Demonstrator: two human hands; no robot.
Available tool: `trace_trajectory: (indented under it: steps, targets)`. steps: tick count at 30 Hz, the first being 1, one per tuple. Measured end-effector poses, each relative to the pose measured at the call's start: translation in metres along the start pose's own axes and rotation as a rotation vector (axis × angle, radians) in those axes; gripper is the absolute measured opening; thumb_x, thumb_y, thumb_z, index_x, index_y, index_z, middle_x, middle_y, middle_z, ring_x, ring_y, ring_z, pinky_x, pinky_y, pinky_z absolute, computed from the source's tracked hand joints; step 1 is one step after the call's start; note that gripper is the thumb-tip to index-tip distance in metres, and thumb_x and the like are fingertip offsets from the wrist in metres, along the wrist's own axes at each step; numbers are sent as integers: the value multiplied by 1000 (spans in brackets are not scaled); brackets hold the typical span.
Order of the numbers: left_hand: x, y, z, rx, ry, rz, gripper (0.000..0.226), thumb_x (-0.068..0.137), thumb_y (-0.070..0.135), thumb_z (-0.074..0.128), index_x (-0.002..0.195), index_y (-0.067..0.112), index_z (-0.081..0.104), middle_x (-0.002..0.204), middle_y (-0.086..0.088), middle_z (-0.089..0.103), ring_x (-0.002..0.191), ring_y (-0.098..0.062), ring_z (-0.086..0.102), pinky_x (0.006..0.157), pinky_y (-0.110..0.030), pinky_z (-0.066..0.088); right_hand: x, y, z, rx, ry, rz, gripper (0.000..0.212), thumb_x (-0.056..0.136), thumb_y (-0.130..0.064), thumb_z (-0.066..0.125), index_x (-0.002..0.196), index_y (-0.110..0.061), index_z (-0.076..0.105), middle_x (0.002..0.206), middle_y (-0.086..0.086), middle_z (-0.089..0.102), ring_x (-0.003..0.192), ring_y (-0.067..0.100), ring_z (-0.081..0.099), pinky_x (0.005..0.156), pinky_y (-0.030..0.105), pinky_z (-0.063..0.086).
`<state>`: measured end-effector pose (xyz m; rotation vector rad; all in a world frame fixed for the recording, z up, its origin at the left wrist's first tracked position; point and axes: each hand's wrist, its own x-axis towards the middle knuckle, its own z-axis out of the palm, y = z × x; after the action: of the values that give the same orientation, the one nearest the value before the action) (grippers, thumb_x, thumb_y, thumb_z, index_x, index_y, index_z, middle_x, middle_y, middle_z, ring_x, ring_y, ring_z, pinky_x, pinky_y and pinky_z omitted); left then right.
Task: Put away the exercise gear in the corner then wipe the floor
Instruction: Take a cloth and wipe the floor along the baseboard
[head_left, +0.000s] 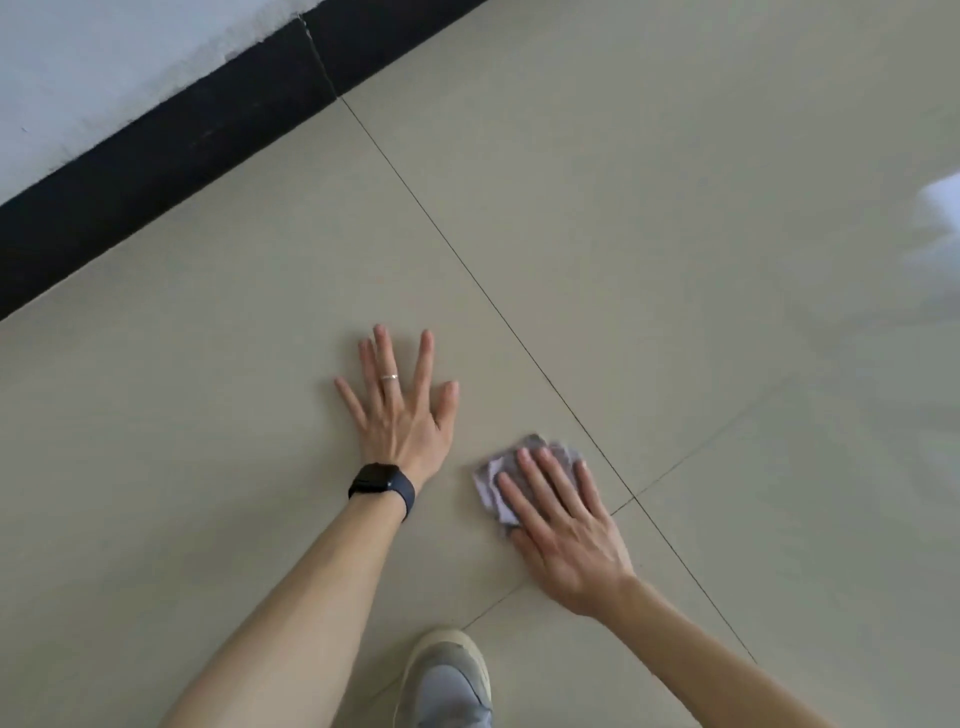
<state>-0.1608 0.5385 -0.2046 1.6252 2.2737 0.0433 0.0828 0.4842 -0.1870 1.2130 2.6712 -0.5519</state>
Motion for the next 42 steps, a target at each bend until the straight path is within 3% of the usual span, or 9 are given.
trace_trajectory:
  steps: [4, 10, 15, 20, 24, 30, 35, 39, 42]
  targets:
    - [-42, 24, 13, 36, -157, -35, 73, 94, 65, 20, 157, 35, 0, 165, -11, -13, 151, -36, -12, 110, -74, 3, 15, 70, -17, -104, -110, -315, 57, 106, -47, 32, 158, -29, 19, 166, 0, 16, 153, 22, 12, 122, 48, 18]
    - [-30, 35, -1, 133, -309, -67, 73, 94, 68, 14, 146, 40, -29, 155, -6, -40, 144, -34, -34, 111, -71, -4, 78, 188, -84, 47, -41, 350, 61, 101, -56, 6, 156, -36, -9, 166, -5, -15, 150, 12, -21, 124, 47, -4]
    - [-49, 40, -11, 107, -367, -98, 74, 97, 65, 23, 151, 41, -22, 157, -2, -38, 145, -32, -32, 112, -71, 9, 63, 125, -48, 208, 133, 662, 61, 105, -46, 18, 159, -26, -2, 167, 4, -12, 152, 18, -17, 122, 52, -7]
    - [-101, 36, -2, 81, -384, -219, 73, 94, 70, 26, 145, 53, -24, 154, 8, -42, 145, -36, -31, 108, -73, 13, -22, 0, 10, 131, 91, 211, 59, 104, -42, 33, 159, -25, 17, 167, 5, 7, 154, 22, 1, 123, 52, 9]
    - [-113, 29, -1, 100, -384, -169, 75, 96, 62, 36, 145, 56, -20, 153, 9, -42, 146, -40, -26, 109, -70, 19, -31, 8, 14, 87, 16, -149, 56, 104, -41, 40, 157, -27, 25, 166, 0, 17, 153, 19, 12, 120, 51, 21]
    - [-115, 36, -5, 126, -404, -220, 71, 92, 73, 26, 142, 59, -23, 156, 12, -38, 148, -35, -24, 110, -66, 17, 64, 123, -44, 98, 47, 302, 60, 105, -48, 18, 159, -31, -1, 167, 0, -11, 152, 18, -16, 122, 50, -9]
    - [-116, 28, -10, 132, -374, -183, 74, 90, 77, 26, 144, 58, -21, 160, 9, -30, 149, -38, -19, 116, -56, 19, 104, 130, -65, 179, 11, 559, 63, 103, -49, 16, 158, -29, -7, 165, 3, -20, 150, 20, -23, 121, 53, -11]
    - [-116, 27, -13, 90, -296, -138, 75, 89, 76, 35, 150, 56, -4, 165, 12, -10, 151, -38, -5, 118, -46, 19, 76, 60, -38, 112, 5, 318, 62, 104, -48, 17, 158, -30, -7, 165, 3, -20, 150, 20, -24, 121, 52, -11]
    - [-117, 4, -19, 92, -110, -43, 66, 90, 64, 36, 152, 49, 21, 162, 11, 25, 142, -33, 34, 113, -46, 30, 51, 2, -15, 29, -58, -62, 60, 104, -48, 17, 159, -31, 2, 166, -1, -11, 152, 18, -17, 121, 50, -7]
